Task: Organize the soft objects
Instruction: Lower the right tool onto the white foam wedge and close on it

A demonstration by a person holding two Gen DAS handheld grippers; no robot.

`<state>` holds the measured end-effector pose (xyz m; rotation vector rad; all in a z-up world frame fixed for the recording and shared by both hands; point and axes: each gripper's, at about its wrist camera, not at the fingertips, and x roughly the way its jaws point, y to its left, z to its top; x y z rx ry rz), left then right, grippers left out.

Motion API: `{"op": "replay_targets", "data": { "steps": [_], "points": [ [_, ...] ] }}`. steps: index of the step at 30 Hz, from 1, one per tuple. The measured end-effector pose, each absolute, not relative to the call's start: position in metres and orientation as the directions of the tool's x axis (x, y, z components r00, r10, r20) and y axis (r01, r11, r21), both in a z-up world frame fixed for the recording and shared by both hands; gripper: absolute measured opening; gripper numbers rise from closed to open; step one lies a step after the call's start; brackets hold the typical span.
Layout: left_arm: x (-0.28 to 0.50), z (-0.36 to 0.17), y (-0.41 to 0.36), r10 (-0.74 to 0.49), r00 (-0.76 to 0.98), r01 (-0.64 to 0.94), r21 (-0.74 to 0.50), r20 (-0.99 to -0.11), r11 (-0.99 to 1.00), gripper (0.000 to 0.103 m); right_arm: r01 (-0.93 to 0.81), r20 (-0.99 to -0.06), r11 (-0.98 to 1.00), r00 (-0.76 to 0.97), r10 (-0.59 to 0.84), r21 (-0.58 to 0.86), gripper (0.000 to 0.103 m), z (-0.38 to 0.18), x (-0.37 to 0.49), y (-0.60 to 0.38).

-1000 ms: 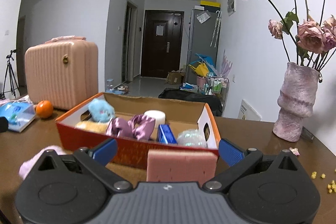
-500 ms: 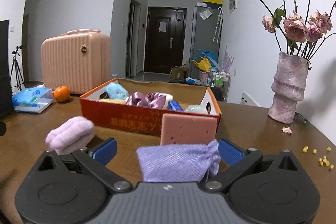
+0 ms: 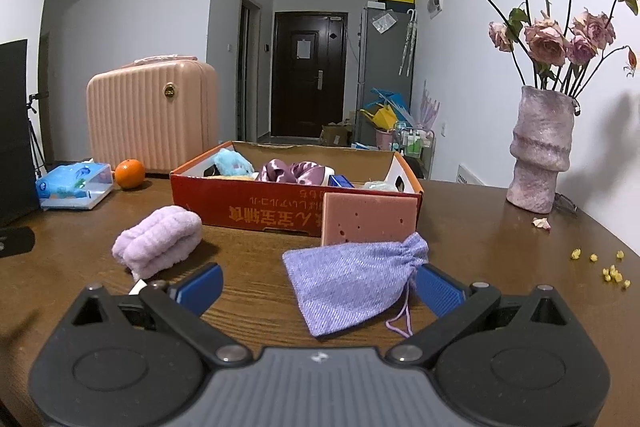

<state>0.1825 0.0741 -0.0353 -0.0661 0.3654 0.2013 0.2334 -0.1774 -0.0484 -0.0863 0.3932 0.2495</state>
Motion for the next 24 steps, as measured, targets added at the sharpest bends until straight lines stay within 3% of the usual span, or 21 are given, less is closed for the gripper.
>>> {"op": "replay_targets", "data": {
  "steps": [24],
  "points": [
    [0.196, -0.044, 0.069, 0.206, 0.902, -0.218, 0.012, -0.380, 0.976, 0.103, -0.255, -0.393, 0.967, 0.892, 0.223, -0.029, 0.103, -0.055, 0.233, -0.175]
  ]
}}
